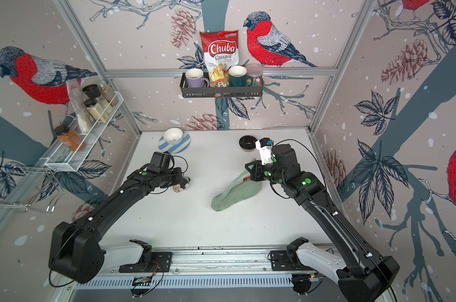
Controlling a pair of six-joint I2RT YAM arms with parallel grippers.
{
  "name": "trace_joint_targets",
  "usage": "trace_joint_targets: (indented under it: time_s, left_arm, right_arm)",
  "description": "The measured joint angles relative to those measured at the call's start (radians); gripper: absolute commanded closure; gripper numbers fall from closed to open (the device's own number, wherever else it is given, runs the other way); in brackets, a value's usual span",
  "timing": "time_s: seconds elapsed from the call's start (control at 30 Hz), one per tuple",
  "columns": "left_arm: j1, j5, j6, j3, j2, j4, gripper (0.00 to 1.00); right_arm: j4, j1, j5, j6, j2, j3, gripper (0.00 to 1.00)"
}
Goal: Remove the decoration from the bag
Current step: Place the decoration item at the center of the board, then adjust the bag at the center of the board.
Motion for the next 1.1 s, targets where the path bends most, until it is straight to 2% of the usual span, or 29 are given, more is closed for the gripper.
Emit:
trace_joint_targets:
  time_s: [0.2, 0.27, 0.33, 0.4, 0.5, 0.73, 0.8, 0.9, 1.0, 1.1]
  left_arm:
    - [-0.005, 0.045, 0.001, 0.006, -0.022, -0.001, 0.43]
    - [-0.036, 0.034, 0.006, 0.029, -0.058, -0.007, 0.31]
    - [-0.095, 0.022, 0.027, 0.062, -0.097, -0.008, 0.25]
    - [-0.167, 0.018, 0.053, 0.095, -0.125, 0.001, 0.25]
    - [-0.264, 0.038, 0.103, 0.138, -0.133, 0.046, 0.30]
    - [-0.418, 0.240, 0.274, 0.178, -0.080, 0.248, 0.30]
    - [-0.436, 0.291, 0.315, 0.179, -0.064, 0.276, 0.30]
    - [-0.438, 0.292, 0.341, 0.161, -0.077, 0.319, 0.30]
    - [-0.431, 0.277, 0.360, 0.132, -0.135, 0.323, 0.29]
    - [-0.396, 0.208, 0.359, 0.101, -0.220, 0.323, 0.29]
  right_arm:
    - [-0.096, -0.040, 0.003, -0.014, -0.054, -0.013, 1.00]
    - [-0.131, -0.051, 0.010, -0.026, -0.074, -0.017, 1.00]
    - [-0.174, -0.061, 0.016, -0.029, -0.100, -0.026, 1.00]
    - [-0.206, -0.069, 0.021, -0.032, -0.130, -0.040, 1.00]
    - [-0.232, -0.073, 0.016, -0.039, -0.173, -0.060, 1.00]
    - [-0.229, -0.076, -0.049, -0.088, -0.223, -0.057, 1.00]
    - [-0.205, -0.076, -0.099, -0.109, -0.208, -0.043, 1.00]
    - [-0.178, -0.076, -0.196, -0.155, -0.131, 0.036, 1.00]
    - [-0.164, -0.076, -0.280, -0.190, -0.013, 0.172, 1.00]
    - [-0.149, -0.071, -0.367, -0.211, 0.120, 0.326, 1.00]
